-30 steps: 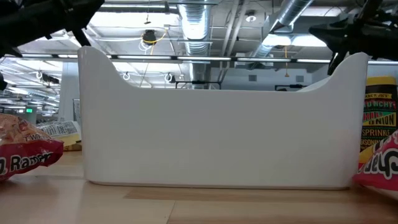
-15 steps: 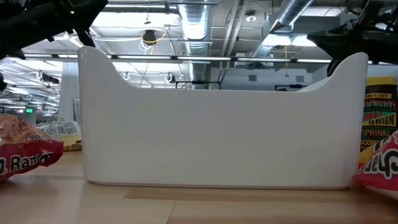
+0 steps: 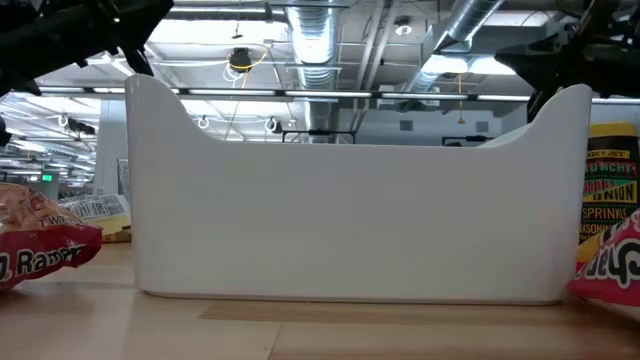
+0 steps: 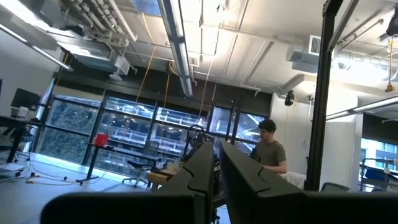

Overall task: Pick & Place Food Item
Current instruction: Put the golden seasoning into the right transparent bin

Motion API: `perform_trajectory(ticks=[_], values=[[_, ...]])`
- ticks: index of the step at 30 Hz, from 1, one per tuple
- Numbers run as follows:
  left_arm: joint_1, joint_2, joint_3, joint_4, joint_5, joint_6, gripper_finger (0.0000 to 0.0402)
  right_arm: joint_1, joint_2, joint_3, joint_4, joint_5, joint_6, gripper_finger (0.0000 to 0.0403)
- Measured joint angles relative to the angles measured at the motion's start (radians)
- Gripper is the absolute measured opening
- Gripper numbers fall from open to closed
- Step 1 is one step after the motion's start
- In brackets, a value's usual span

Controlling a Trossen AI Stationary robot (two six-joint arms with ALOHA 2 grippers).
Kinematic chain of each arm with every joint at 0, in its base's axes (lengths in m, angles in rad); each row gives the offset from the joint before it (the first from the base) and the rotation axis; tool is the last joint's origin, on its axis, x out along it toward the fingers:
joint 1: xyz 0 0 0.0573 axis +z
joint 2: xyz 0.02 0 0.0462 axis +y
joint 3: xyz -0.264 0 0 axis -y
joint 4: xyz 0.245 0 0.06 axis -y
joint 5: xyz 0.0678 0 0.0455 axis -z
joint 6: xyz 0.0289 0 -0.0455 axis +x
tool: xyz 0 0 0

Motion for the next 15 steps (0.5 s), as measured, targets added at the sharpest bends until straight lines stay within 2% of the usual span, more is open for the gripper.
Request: perform_trajectory(ticks=[4,10,15], values=[[0.0,0.0,0.0,0.0,0.0,0.002,0.0021,0.0,0.0,0.042,-0.01,0.0,-0.084,0.0003],[0.0,0.0,0.0,0.0,0.0,0.002,0.0021,-0.001,0.023,0.192,-0.225,0.009,-0.232,0.0002],[0.0,0.0,0.0,0.0,0.0,0.002,0.0021,-0.002,0.091,0.354,-0.438,0.129,-0.3,0.0001]])
